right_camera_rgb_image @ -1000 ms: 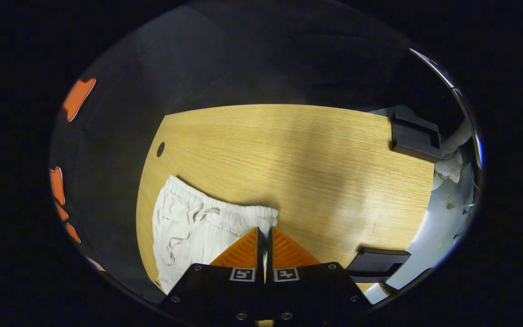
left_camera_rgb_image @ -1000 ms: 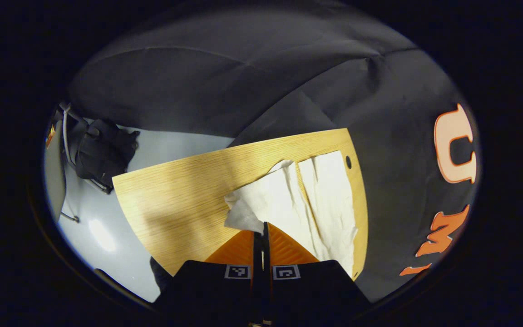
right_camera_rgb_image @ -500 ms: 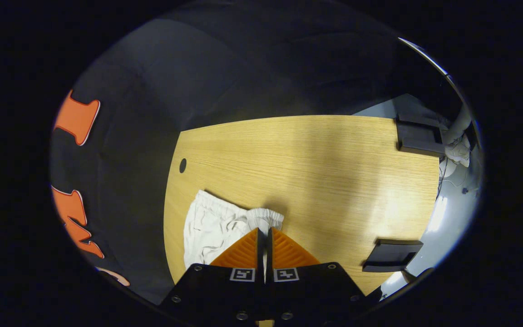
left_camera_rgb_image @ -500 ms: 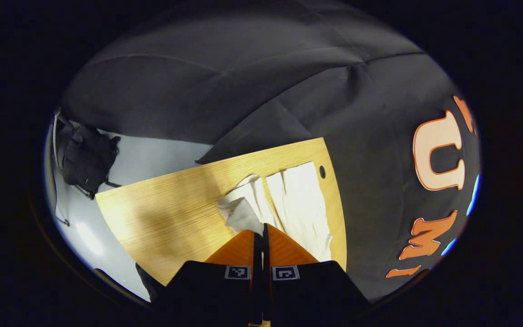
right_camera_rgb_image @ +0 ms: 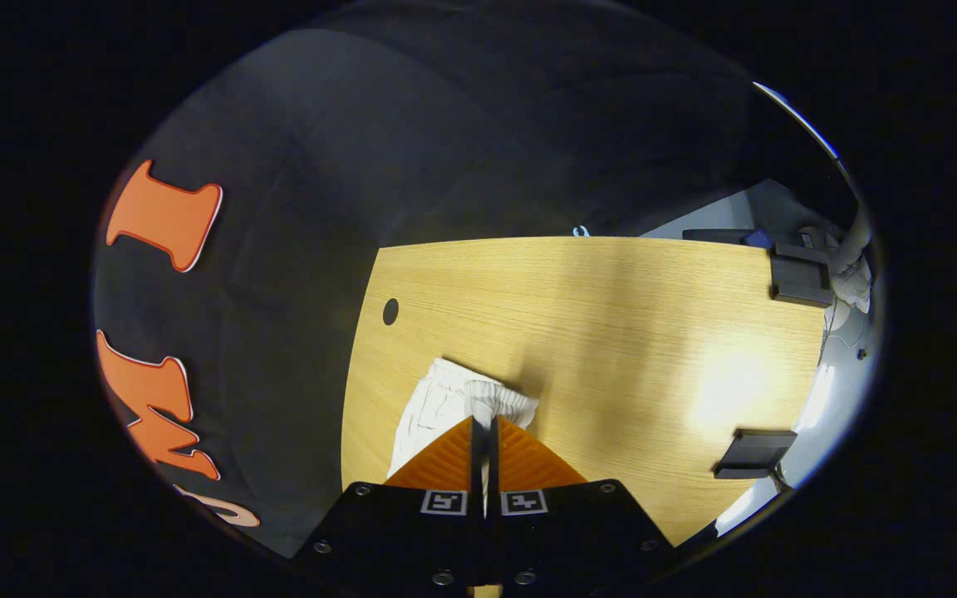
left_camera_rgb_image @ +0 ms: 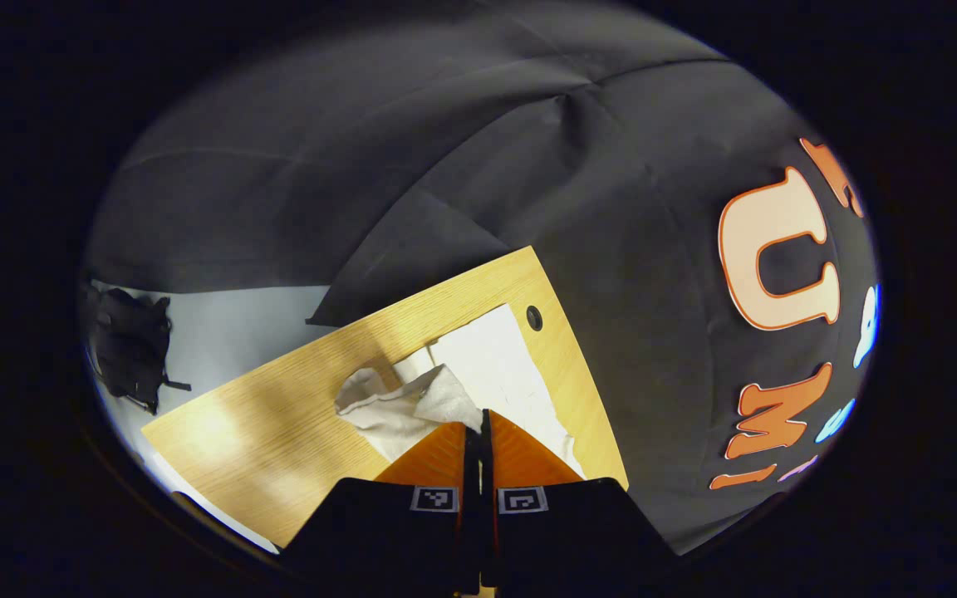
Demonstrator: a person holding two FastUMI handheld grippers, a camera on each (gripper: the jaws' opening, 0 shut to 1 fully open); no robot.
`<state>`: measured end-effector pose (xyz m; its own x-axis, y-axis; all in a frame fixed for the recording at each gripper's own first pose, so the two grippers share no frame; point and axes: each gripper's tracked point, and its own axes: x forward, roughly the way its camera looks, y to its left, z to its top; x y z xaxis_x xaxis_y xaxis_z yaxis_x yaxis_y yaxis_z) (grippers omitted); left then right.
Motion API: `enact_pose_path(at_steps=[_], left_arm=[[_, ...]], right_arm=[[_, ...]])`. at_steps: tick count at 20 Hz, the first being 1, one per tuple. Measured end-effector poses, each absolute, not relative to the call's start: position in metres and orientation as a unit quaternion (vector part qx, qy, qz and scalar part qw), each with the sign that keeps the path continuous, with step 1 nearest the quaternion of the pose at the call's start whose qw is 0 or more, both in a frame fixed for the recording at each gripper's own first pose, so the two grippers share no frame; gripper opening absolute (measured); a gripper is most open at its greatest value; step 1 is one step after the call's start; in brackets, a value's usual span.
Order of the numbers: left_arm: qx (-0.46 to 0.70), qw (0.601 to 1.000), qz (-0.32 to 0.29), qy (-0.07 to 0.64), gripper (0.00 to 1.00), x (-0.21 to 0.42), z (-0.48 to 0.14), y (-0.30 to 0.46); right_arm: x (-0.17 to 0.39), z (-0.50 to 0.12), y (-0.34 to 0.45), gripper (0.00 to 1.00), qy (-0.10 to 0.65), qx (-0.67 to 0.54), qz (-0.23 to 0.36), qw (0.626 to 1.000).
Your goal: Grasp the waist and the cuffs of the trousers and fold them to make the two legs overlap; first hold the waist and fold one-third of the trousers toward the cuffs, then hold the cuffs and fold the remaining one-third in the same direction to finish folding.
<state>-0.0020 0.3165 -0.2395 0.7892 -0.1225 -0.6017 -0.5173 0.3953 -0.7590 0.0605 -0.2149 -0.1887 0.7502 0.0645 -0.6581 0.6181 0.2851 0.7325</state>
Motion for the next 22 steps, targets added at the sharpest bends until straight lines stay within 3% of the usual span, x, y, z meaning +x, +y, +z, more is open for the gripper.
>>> enact_pose_path(at_steps=[11, 22], left_arm=[[-0.485, 0.799, 0.096, 0.343, 0.03, 0.114, -0.252, 0.316], [-0.422, 0.81, 0.111, 0.391, 0.04, 0.208, -0.303, 0.311]], right_arm=[[0.122, -0.151, -0.21, 0.01, 0.301, 0.528, -0.176, 0.775], [0.238, -0.182, -0.192, 0.01, 0.352, 0.502, -0.163, 0.773]])
